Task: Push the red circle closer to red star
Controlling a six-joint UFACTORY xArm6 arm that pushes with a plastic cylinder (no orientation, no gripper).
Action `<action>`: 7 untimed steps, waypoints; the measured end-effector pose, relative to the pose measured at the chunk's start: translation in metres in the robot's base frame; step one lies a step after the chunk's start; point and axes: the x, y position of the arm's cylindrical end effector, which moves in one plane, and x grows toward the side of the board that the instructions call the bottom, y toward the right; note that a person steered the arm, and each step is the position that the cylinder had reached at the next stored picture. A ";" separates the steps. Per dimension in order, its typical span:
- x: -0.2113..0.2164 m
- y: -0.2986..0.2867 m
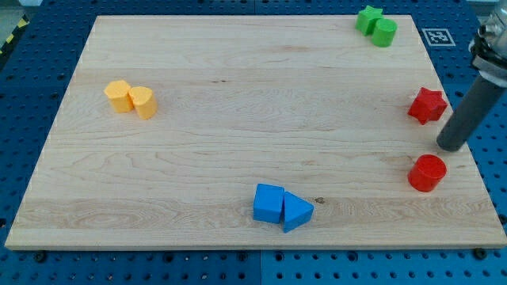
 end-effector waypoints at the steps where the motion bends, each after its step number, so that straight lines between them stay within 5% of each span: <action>1: 0.031 0.001; 3: 0.072 -0.002; 4: 0.072 -0.043; 7: 0.063 -0.046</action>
